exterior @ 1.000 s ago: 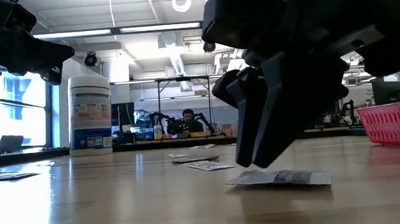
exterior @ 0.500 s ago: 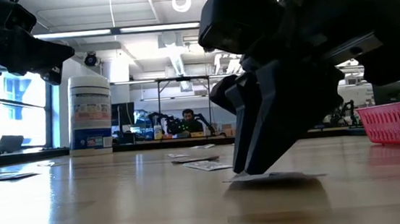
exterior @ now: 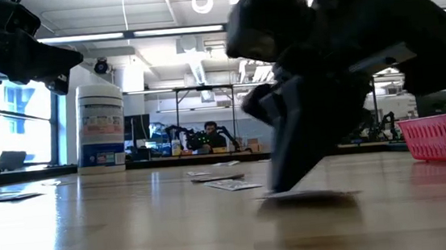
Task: Pick & Place First Aid Supplies
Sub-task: Put the black towelette pack into the top red basket
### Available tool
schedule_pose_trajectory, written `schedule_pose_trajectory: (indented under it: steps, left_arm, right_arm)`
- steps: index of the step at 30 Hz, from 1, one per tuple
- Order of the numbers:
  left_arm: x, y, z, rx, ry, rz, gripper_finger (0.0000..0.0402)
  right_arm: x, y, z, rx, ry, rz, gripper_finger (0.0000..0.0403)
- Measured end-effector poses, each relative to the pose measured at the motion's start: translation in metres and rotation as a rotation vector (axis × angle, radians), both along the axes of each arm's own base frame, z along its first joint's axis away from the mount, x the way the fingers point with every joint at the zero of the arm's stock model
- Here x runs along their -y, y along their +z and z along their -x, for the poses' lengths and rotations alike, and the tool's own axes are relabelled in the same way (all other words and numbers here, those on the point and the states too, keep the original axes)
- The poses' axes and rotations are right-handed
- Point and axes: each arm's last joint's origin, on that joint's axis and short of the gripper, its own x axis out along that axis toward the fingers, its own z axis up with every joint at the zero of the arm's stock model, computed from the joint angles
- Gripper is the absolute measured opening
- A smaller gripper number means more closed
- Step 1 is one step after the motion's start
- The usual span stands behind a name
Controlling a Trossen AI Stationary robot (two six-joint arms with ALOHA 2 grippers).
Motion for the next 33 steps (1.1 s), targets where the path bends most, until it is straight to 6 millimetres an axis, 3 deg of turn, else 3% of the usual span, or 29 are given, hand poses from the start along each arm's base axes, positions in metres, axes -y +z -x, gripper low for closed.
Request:
schedule_pose_trajectory:
  steps: [4,8,13,18,22,27,33]
  left_arm:
    - [0.0,0.0,0.0,-0.001,0.0,0.0,0.0]
    - [0.0,0.0,0.0,0.0,0.0,0.0,0.0]
    - [0.0,0.0,0.0,0.0,0.0,0.0,0.0]
    - [0.0,0.0,0.0,0.0,0.0,0.0,0.0]
    - [0.0,0.0,0.0,0.0,0.0,0.0,0.0]
    - [0.0,0.0,0.0,0.0,0.0,0.0,0.0]
    - [0.0,0.0,0.0,-0.001,0.0,0.0,0.0]
  right_arm:
    - [0.006,0.033,0.01,0.024,-0.053,0.022,0.0003]
    - [0.017,0.062,0.033,-0.04,-0.156,0.096,0.0001]
    - [0.036,0.097,0.071,-0.142,-0.349,0.189,0.0001]
    - [0.052,0.115,0.117,-0.208,-0.526,0.224,0.0001]
    - [0.067,0.108,0.157,-0.236,-0.648,0.185,0.0001]
    - [0.087,0.083,0.203,-0.261,-0.771,0.151,0.0002]
    - [0.097,0.056,0.228,-0.291,-0.829,0.083,0.0003]
